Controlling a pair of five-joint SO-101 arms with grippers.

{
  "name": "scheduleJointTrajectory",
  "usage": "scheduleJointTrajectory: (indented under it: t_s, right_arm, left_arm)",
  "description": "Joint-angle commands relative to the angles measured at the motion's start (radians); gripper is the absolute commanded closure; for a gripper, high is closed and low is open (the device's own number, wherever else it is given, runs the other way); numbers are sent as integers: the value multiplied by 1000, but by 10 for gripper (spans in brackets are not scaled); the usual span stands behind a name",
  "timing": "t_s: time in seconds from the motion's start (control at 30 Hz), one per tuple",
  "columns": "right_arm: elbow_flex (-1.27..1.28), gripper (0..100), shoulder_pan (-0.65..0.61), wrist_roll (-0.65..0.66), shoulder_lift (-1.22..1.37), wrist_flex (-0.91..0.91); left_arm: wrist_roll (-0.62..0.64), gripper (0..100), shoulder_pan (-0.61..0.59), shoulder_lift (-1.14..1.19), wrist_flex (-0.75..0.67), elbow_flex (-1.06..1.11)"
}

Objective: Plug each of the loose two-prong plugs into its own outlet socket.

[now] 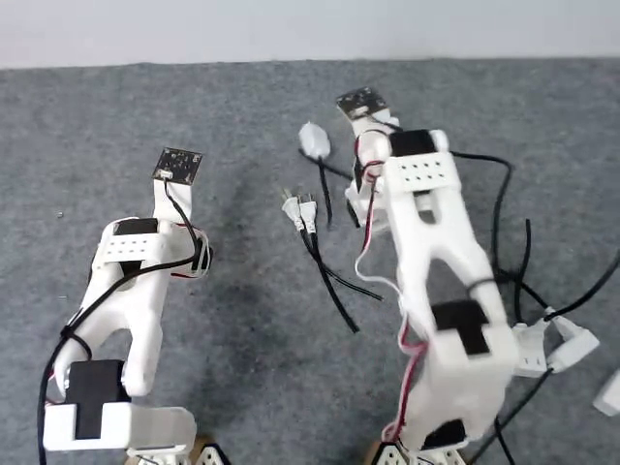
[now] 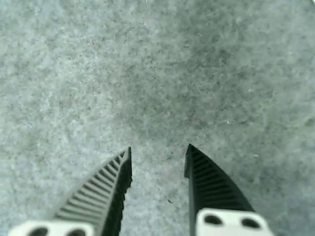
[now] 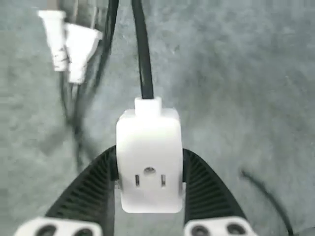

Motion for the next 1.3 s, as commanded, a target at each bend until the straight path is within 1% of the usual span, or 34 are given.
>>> scheduleJointTrajectory:
  t_s: [0.0, 0.23, 0.33, 0.43, 0.6, 0.7, 0.77, 0.8, 0.93, 1.0, 1.1, 1.13, 1.2, 1.27]
  right_arm:
    - [66, 990, -73, -17, -274, 74]
    - [302, 990, -268, -14, -616, 185]
    - [416, 990, -343, -14, -693, 174]
    - [571, 990, -400, -14, -713, 65]
    - [899, 990, -455, -23, -713, -291]
    - [1023, 986, -510, -28, -714, -412]
    - [1049, 970, -558, -38, -714, -427]
    - [1051, 943, -576, -40, -714, -426]
    - [1062, 754, -598, -38, -713, -426]
    - [1062, 691, -598, -35, -717, -426]
    - [1056, 681, -596, -34, -725, -409]
    - [1045, 681, -596, -34, -725, -395]
    - [1025, 681, -595, -31, -725, -367]
    - [1000, 681, -578, -11, -725, -335]
  left_arm:
    - [-6, 833, -2, -2, -20, -42]
    - [-5, 833, -32, -2, -11, -42]
    - [0, 833, -61, -2, 3, -47]
    - [6, 833, -84, -2, 8, -48]
    - [28, 833, -92, -3, 8, -50]
    - [28, 833, -92, -3, 6, -50]
    - [28, 833, -92, -3, 6, -50]
    - [28, 833, -92, -3, 6, -50]
    - [28, 833, -92, -3, 8, -50]
    - [28, 833, -87, -3, 11, -50]
    - [32, 833, -81, -6, 44, -53]
    - [57, 833, -72, -17, 63, -54]
    - [144, 833, -48, -68, 115, -38]
    - [187, 833, -14, -160, 164, 5]
